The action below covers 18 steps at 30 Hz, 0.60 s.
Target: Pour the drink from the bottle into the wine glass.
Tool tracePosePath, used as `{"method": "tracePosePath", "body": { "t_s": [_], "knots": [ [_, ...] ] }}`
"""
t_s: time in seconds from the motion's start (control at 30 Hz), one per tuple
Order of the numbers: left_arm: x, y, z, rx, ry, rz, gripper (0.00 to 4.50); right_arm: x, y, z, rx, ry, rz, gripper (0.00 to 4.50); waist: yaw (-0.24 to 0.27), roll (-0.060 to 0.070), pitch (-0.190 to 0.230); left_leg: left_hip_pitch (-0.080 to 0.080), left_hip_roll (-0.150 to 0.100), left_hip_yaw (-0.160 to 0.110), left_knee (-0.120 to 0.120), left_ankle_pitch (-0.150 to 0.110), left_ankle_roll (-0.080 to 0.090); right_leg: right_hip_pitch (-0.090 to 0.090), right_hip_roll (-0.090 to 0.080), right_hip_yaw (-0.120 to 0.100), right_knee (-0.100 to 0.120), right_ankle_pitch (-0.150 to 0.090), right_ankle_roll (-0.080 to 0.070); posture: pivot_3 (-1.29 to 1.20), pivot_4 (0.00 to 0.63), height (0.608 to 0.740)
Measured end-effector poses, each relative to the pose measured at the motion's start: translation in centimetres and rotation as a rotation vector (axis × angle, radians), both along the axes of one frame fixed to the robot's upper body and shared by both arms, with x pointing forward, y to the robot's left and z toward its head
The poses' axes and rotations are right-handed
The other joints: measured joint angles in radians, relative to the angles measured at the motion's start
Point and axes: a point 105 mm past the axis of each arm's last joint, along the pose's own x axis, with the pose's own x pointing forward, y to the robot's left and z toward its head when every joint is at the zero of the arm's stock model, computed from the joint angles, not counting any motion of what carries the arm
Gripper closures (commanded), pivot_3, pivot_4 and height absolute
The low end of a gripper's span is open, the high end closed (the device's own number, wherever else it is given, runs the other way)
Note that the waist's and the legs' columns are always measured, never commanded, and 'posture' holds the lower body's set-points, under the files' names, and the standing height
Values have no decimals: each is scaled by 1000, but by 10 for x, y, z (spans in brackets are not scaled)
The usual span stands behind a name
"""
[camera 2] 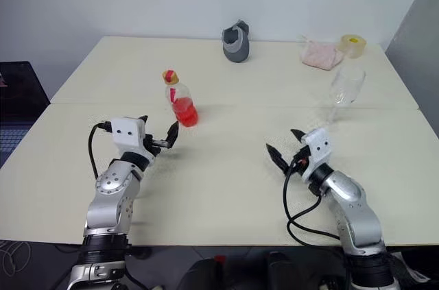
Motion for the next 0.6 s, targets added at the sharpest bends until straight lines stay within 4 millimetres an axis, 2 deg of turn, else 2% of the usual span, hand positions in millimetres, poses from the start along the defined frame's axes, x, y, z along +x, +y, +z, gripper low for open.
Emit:
{"method": "tracePosePath", "body": {
  "t_s": [0.27, 0.43, 0.6],
  "knots": [
    [-4, -1, 3, 1, -30, 1, 39, 7, -51, 5, 83, -77, -328, 0, -1, 0, 0, 0, 0, 0, 0, 0, 0, 0, 0, 1, 1, -1, 1, 0, 150, 740],
    [-11, -3, 10, -3, -66, 2, 39, 13, -54, 21, 98, -129, -358, 0, -1, 0, 0, 0, 0, 0, 0, 0, 0, 0, 0, -1, 1, 0, 0, 0, 150, 740],
    [-12, -5, 17, -7, -90, -4, 39, 13, -63, 24, 84, -154, -428, 0, 0, 0, 0, 0, 0, 0, 0, 0, 0, 1, 0, 0, 0, 0, 0, 0, 150, 740]
  ]
}}
